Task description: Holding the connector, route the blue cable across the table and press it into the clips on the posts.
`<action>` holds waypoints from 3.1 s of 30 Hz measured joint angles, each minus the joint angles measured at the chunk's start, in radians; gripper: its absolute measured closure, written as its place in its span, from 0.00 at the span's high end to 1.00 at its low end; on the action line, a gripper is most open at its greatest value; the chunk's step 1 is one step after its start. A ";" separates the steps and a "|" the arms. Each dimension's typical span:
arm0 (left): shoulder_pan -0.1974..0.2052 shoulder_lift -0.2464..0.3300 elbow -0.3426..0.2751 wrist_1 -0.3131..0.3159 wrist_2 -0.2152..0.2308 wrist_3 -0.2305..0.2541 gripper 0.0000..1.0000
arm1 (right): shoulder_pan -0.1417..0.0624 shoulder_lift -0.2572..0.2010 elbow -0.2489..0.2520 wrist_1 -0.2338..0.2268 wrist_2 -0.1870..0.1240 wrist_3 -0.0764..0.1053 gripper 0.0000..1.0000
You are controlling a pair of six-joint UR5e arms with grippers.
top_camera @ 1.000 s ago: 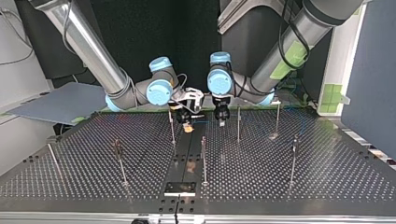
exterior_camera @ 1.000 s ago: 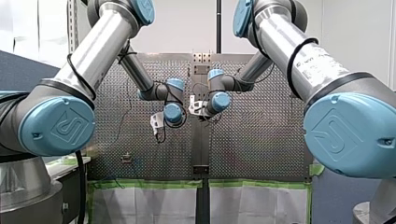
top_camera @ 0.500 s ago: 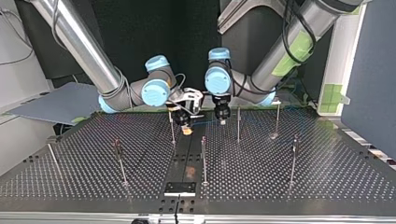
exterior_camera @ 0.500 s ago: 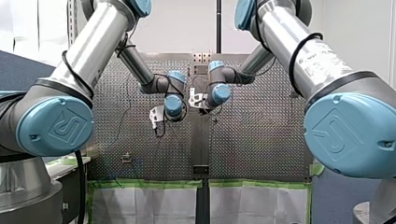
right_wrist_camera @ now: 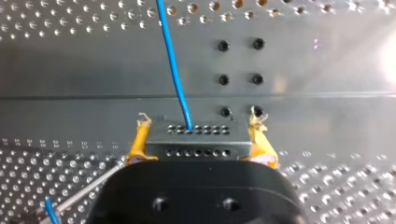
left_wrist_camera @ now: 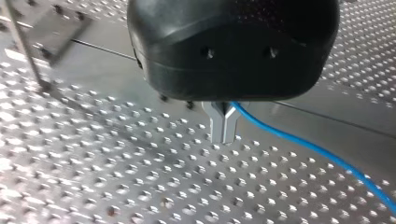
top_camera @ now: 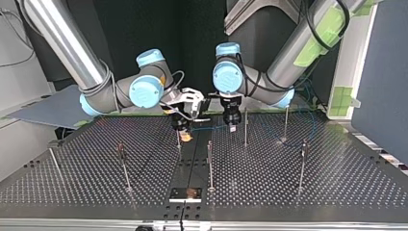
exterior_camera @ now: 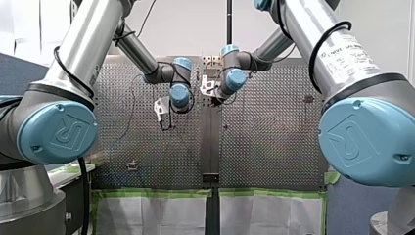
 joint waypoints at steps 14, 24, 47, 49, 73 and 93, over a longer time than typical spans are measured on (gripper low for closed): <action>-0.002 0.124 -0.004 -0.022 0.006 0.018 0.00 | 0.003 -0.119 0.036 0.065 -0.001 0.023 0.00; 0.002 0.208 0.003 -0.032 0.018 0.040 0.00 | 0.005 -0.206 0.036 0.086 -0.006 0.025 0.00; 0.015 0.290 0.042 -0.067 0.104 0.047 0.00 | -0.025 -0.354 0.049 0.092 -0.066 0.034 0.00; 0.016 0.283 0.040 -0.067 0.105 0.047 0.00 | -0.026 -0.353 0.051 0.092 -0.066 0.034 0.00; 0.053 0.213 0.040 -0.024 0.138 0.051 0.00 | -0.047 -0.248 0.085 0.080 -0.090 0.016 0.00; 0.098 0.170 0.055 0.037 0.195 0.053 0.00 | -0.103 -0.232 0.070 0.040 -0.170 0.038 0.00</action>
